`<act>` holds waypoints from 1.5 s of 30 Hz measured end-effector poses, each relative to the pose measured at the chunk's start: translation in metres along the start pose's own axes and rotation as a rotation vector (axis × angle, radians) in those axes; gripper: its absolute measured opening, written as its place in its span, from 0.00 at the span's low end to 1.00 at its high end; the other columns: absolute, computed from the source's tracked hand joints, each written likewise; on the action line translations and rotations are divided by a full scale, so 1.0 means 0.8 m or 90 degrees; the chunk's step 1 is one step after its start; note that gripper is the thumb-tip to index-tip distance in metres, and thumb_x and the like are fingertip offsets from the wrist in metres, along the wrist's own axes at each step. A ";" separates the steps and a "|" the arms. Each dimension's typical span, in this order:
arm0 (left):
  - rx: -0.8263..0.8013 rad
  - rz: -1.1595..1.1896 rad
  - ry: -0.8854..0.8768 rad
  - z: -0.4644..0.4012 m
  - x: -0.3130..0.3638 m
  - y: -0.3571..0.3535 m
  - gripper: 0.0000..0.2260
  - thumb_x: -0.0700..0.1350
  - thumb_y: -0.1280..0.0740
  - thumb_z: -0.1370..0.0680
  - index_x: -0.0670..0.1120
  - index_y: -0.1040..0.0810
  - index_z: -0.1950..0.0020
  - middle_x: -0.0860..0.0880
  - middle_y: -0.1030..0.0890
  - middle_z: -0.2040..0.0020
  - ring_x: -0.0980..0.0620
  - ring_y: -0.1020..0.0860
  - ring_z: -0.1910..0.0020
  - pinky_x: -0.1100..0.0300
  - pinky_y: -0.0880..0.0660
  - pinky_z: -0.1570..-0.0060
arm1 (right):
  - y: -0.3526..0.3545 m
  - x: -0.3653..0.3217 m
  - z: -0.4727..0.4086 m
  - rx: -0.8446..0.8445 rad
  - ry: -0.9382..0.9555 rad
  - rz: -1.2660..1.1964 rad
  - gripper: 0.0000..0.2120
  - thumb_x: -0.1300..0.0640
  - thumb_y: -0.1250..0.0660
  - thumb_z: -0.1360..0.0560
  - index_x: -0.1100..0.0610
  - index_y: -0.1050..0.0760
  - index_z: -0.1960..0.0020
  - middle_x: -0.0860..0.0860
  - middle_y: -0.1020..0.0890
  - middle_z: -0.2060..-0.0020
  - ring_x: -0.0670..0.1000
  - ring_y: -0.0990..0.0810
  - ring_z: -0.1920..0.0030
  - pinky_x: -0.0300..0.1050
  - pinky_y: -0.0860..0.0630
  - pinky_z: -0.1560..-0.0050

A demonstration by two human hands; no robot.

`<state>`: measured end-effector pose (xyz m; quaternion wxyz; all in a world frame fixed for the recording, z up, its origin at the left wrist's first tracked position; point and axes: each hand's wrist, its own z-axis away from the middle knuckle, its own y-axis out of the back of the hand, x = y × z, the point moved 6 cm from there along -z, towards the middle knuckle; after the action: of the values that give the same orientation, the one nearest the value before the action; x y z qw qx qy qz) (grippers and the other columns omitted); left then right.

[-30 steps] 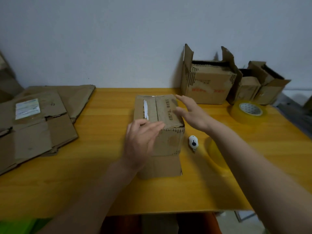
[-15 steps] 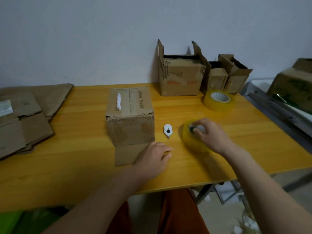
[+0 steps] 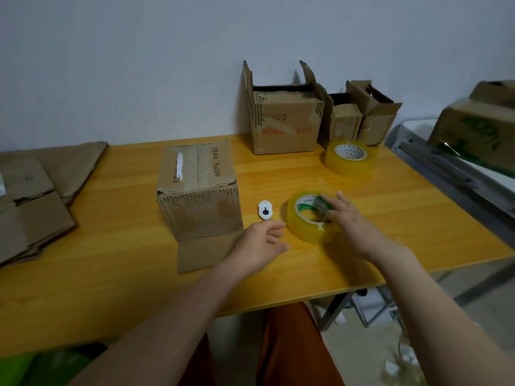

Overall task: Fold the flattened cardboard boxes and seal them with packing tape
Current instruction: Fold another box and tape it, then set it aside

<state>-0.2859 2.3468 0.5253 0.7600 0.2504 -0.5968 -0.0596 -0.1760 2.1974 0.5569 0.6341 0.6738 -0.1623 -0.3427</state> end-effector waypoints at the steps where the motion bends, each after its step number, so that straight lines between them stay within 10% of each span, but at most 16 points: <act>1: 0.016 0.012 -0.016 0.003 0.004 -0.002 0.26 0.42 0.26 0.27 0.47 0.28 0.30 0.48 0.22 0.37 0.54 0.22 0.43 0.57 0.24 0.41 | -0.002 -0.005 -0.001 0.000 0.021 -0.033 0.17 0.70 0.34 0.27 0.58 0.26 0.40 0.50 0.48 0.22 0.54 0.56 0.22 0.46 0.51 0.26; 11: 0.248 0.127 -0.060 0.025 0.011 0.023 0.16 0.42 0.23 0.30 0.47 0.21 0.44 0.50 0.20 0.48 0.54 0.21 0.50 0.64 0.22 0.51 | -0.002 -0.058 -0.007 0.030 0.025 -0.220 0.11 0.53 0.29 0.27 0.50 0.31 0.51 0.47 0.23 0.53 0.49 0.26 0.50 0.56 0.41 0.30; 15: 0.257 0.142 -0.079 0.028 0.017 0.034 0.08 0.39 0.26 0.28 0.50 0.22 0.56 0.53 0.20 0.59 0.59 0.23 0.60 0.71 0.25 0.60 | 0.005 -0.072 -0.006 0.020 0.031 -0.252 0.11 0.51 0.28 0.27 0.55 0.25 0.50 0.51 0.20 0.54 0.54 0.22 0.51 0.54 0.26 0.46; 24: 0.327 0.075 -0.120 0.036 0.025 0.050 0.09 0.40 0.27 0.26 0.51 0.23 0.62 0.51 0.21 0.56 0.63 0.23 0.62 0.73 0.28 0.62 | 0.014 -0.090 -0.004 0.010 0.050 -0.280 0.12 0.51 0.30 0.26 0.57 0.25 0.47 0.51 0.21 0.54 0.51 0.23 0.54 0.45 0.27 0.54; 29: 0.392 0.007 -0.064 0.036 0.029 0.073 0.06 0.42 0.30 0.24 0.49 0.23 0.60 0.55 0.21 0.60 0.59 0.24 0.61 0.69 0.29 0.63 | -0.009 -0.085 0.007 -0.015 0.097 -0.216 0.41 0.47 0.22 0.37 0.48 0.37 0.29 0.45 0.34 0.35 0.46 0.38 0.34 0.42 0.37 0.34; 32: 0.399 -0.027 -0.046 0.039 0.034 0.075 0.06 0.44 0.30 0.23 0.48 0.24 0.60 0.56 0.22 0.61 0.59 0.25 0.62 0.65 0.28 0.62 | -0.020 -0.077 0.015 0.066 0.076 -0.225 0.47 0.54 0.22 0.38 0.48 0.44 0.26 0.44 0.43 0.28 0.46 0.45 0.28 0.45 0.42 0.28; 37: 0.389 0.189 0.011 0.041 0.032 0.087 0.06 0.42 0.32 0.22 0.46 0.25 0.59 0.46 0.18 0.58 0.51 0.18 0.60 0.50 0.19 0.54 | 0.000 -0.065 0.033 0.372 0.009 -0.566 0.30 0.54 0.31 0.32 0.53 0.36 0.33 0.43 0.28 0.42 0.32 0.30 0.42 0.27 0.32 0.43; 45: 0.415 0.281 -0.006 0.062 0.041 0.108 0.08 0.46 0.30 0.23 0.44 0.22 0.60 0.44 0.17 0.61 0.44 0.18 0.58 0.45 0.20 0.53 | -0.008 -0.097 0.006 0.297 -0.002 -0.942 0.24 0.56 0.27 0.29 0.67 0.27 0.38 0.67 0.21 0.47 0.66 0.19 0.47 0.60 0.19 0.52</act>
<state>-0.3411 2.3936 0.6009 0.6325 0.3437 -0.6276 0.2967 -0.2360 2.2455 0.5712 0.0816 0.7225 0.2614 -0.6348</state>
